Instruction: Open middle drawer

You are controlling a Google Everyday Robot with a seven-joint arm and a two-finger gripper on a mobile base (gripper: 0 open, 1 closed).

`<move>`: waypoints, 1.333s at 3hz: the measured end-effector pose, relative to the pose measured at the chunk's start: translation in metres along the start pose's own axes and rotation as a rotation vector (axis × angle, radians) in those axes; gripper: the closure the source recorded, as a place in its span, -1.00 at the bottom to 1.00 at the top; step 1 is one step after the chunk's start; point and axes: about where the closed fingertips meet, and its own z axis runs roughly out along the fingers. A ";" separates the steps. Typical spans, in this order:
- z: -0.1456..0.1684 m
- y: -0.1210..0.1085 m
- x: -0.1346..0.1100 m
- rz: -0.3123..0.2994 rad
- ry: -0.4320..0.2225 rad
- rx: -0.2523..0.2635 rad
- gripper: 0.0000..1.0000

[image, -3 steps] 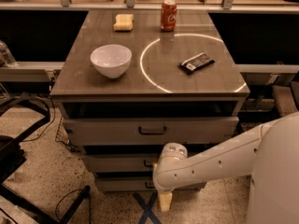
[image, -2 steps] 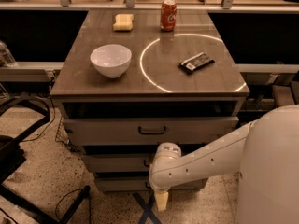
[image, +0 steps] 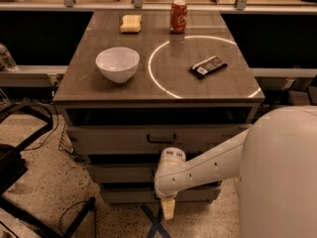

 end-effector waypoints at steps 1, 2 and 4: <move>0.005 -0.007 0.002 -0.006 0.024 -0.014 -1.00; 0.019 -0.004 0.008 0.008 0.048 -0.045 -0.48; 0.017 -0.004 0.008 0.007 0.047 -0.045 0.45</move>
Offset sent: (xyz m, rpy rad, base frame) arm 0.0101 -0.0108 -0.0324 -0.0829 0.0627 -0.0335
